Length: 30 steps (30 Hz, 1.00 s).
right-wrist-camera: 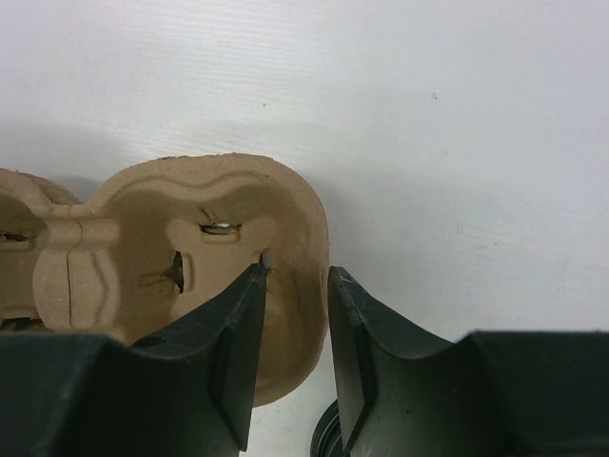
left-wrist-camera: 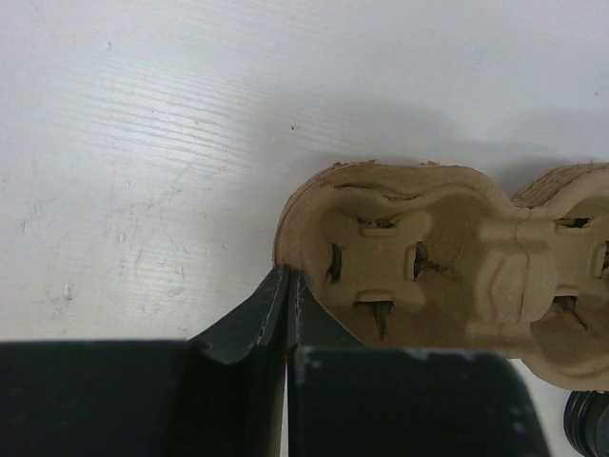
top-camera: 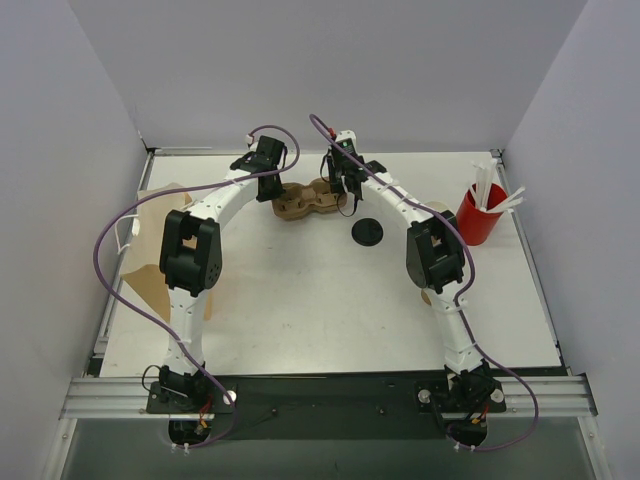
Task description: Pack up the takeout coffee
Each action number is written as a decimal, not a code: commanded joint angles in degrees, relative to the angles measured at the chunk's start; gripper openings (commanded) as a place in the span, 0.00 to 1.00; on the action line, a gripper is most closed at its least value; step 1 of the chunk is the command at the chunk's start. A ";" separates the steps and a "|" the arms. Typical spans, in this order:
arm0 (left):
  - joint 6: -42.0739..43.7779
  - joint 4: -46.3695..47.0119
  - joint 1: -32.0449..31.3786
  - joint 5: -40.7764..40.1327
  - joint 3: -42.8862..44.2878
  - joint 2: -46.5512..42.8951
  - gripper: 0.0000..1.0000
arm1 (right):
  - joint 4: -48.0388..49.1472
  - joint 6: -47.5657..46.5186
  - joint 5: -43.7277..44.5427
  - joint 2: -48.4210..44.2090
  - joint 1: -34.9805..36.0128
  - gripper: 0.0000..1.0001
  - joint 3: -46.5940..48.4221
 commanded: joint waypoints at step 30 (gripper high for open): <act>1.21 2.31 0.14 1.25 2.48 -1.80 0.09 | -1.64 2.86 -0.38 -0.79 -0.65 0.16 0.72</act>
